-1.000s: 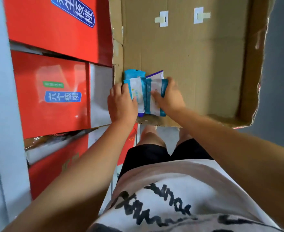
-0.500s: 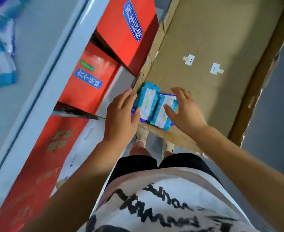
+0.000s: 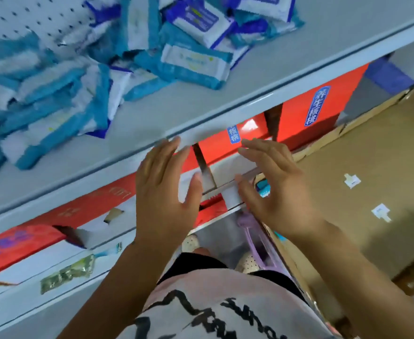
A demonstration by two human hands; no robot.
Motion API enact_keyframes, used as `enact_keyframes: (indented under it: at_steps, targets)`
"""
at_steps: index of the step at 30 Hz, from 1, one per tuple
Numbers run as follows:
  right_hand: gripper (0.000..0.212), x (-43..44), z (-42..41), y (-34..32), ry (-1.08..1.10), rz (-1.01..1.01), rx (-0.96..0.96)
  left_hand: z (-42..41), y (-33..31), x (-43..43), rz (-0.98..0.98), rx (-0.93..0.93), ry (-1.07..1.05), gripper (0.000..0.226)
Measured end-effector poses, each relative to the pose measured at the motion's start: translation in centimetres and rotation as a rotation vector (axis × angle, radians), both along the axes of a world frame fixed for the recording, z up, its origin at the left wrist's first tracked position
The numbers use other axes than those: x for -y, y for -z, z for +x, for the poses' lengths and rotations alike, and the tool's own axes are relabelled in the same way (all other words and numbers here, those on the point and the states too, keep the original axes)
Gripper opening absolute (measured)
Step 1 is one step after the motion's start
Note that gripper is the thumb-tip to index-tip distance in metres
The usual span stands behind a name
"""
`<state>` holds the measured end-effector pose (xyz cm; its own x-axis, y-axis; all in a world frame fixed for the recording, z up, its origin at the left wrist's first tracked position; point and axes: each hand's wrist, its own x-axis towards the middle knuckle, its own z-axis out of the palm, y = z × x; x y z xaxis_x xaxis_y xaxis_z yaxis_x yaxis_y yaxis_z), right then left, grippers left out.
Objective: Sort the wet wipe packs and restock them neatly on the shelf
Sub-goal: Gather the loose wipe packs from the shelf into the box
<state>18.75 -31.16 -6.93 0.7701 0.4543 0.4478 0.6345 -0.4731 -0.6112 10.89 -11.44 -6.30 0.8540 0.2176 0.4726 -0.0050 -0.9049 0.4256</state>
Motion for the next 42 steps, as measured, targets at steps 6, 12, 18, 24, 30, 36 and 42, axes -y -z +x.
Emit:
enact_keyframes:
  at_steps: [6, 12, 18, 24, 30, 36, 42]
  targets:
    - [0.032, -10.4, 2.1, -2.6, -0.172, -0.011, 0.055, -2.0, -2.6, -8.6, -0.033, 0.08, -0.377, 0.047]
    - [0.037, -21.6, 2.6, -5.5, -0.077, -0.032, -0.115, -4.0, -4.5, -17.2, -0.075, 0.065, -0.535, 0.047]
    - [0.055, -28.8, 3.1, -6.8, 0.116, -0.059, -0.263, -3.0, -5.7, -23.4, -0.115, -0.1, -0.484, 0.057]
    - [0.064, -30.7, 3.2, -7.4, 0.245, 0.013, -0.407, -2.0, -3.8, -25.8, -0.087, -0.196, -0.302, 0.063]
    - [0.058, -31.4, 3.4, -7.8, 0.256, 0.104, -0.587, -2.1, -3.4, -26.5, -0.066, -0.098, -0.289, 0.062]
    - [0.039, -29.4, 4.0, -7.5, 0.319, 0.28, -0.597, -2.2, -3.2, -26.6, -0.186, -0.069, -0.245, 0.042]
    - [0.04, -27.3, 4.7, -8.0, 0.374, 0.291, -0.551, -2.1, -3.2, -26.1, -0.191, -0.015, -0.192, 0.031]
